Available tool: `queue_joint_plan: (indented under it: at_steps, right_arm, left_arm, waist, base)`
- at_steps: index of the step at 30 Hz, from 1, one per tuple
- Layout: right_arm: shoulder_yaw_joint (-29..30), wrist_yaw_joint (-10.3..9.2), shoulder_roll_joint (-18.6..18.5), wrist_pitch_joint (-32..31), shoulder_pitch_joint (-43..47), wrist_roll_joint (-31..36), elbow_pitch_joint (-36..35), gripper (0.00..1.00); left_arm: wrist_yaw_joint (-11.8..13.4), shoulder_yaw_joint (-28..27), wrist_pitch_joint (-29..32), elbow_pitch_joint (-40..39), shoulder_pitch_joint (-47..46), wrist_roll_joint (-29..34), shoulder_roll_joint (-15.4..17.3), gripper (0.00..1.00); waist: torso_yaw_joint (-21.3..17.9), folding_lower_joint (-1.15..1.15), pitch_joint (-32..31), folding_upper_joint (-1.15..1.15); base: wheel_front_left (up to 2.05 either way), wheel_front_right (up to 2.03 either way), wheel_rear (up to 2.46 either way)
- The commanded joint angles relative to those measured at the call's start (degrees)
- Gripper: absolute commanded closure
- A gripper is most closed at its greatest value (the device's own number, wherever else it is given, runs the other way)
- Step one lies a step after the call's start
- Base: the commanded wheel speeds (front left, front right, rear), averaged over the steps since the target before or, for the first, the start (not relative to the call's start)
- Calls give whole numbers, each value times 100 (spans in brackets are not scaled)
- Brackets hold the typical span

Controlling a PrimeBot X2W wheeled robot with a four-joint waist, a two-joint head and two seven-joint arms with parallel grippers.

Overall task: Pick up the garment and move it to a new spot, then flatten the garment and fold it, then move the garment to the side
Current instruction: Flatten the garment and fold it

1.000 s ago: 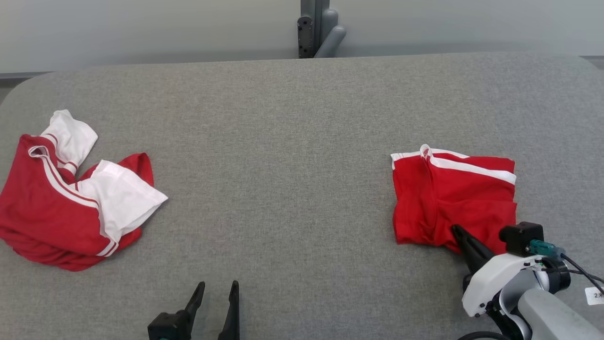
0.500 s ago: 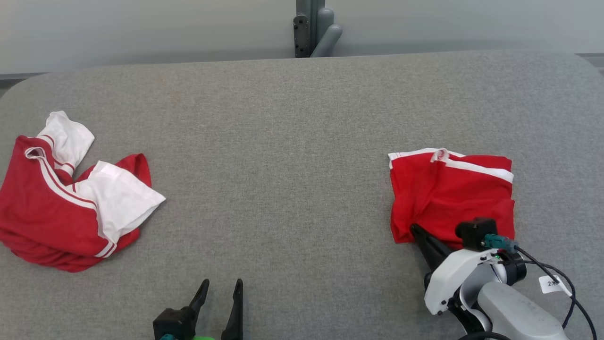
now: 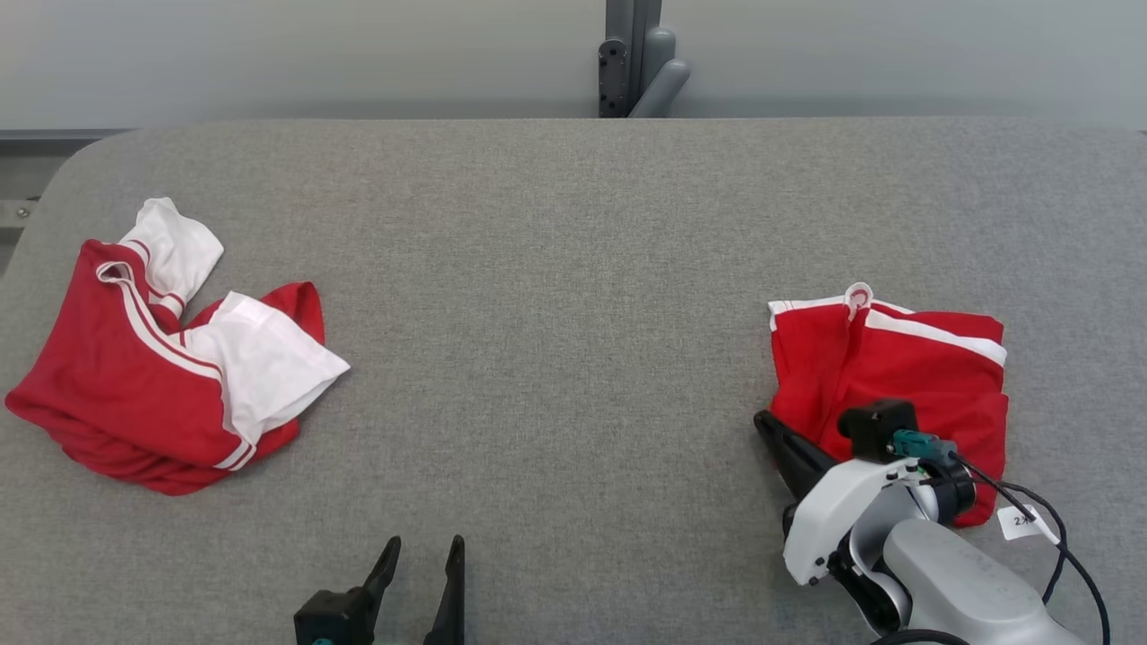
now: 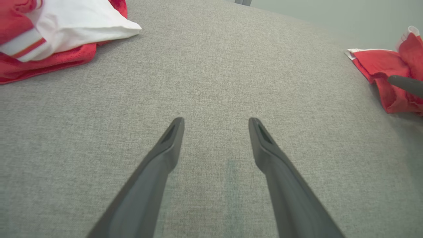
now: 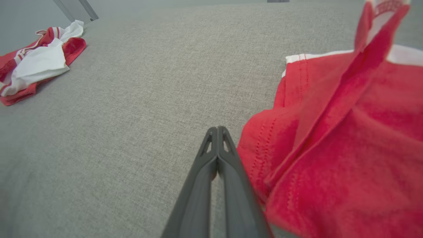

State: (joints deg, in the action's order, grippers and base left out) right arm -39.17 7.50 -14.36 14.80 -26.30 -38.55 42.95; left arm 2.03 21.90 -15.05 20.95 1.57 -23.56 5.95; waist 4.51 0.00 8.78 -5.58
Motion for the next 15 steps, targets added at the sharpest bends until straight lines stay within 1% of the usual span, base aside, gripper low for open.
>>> queue_joint_plan:
  at_steps: [1, 5, 8, 12, 13, 14, 15]
  right_arm:
    - [-33, -2, 3, 33, -51, 59, -58, 100]
    - [-30, -3, -11, 35, -19, 165, -311, 100]
    - [157, -3, -74, 36, 138, 287, -615, 100]
    - [701, -3, -205, 25, 558, 587, -1208, 100]
    - [891, -2, -260, 25, 695, 710, -1385, 98]
    - [1111, -3, -307, 25, 839, 848, -1578, 71]
    - [1329, -2, -349, 25, 1009, 1009, -1752, 47]
  left_arm:
    - [-16, -38, -17, 6, 44, 55, -27, 0]
    - [-20, -78, -17, -4, 87, 51, -44, 0]
    - [-30, -121, -17, -36, 153, 48, -61, 0]
    - [-7, -265, -17, -135, 284, 63, -74, 0]
    - [2, -302, -17, -159, 330, 68, -75, 0]
    - [11, -351, -17, -191, 361, 74, -76, 0]
    - [15, -396, -17, -232, 392, 80, -80, 0]
  waist:
    - [17, 0, -7, 0]
    - [1, 0, -27, 0]
    - [-27, 0, -116, 0]
    - [-79, 0, -327, 0]
    - [-100, 0, -373, 0]
    - [-124, 0, -404, 0]
    - [-147, 0, -433, 0]
  base:
    - [0, 0, 0]
    - [0, 0, 0]
    - [0, 0, 0]
    - [0, 0, 0]
    - [0, 0, 0]
    - [0, 0, 0]
    - [0, 0, 0]
